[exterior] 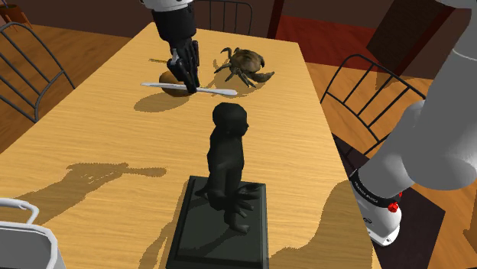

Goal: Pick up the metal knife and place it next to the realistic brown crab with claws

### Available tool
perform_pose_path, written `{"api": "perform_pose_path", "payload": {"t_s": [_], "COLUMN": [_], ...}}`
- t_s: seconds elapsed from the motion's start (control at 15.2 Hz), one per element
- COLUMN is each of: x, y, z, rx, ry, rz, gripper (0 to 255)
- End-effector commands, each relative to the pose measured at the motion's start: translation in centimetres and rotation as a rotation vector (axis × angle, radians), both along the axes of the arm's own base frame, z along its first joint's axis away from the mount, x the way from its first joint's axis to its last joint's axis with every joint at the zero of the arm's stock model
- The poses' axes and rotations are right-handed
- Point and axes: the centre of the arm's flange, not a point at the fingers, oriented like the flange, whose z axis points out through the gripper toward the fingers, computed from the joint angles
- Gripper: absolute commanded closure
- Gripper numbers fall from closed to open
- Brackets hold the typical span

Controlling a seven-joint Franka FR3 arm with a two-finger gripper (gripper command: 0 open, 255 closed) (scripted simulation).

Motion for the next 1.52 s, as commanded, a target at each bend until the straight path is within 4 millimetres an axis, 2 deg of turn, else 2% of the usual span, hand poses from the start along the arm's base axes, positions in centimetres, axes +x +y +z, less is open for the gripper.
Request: {"api": "perform_pose_path", "payload": {"t_s": [0.0,1.45], "x": [-0.9,-9.9], "y": [-2.8,-30.4], "z": [0.1,0.1], "rx": [0.000,0.000], "ry": [0.000,0.000], "rz": [0.000,0.000], "gripper": [255,255]}}
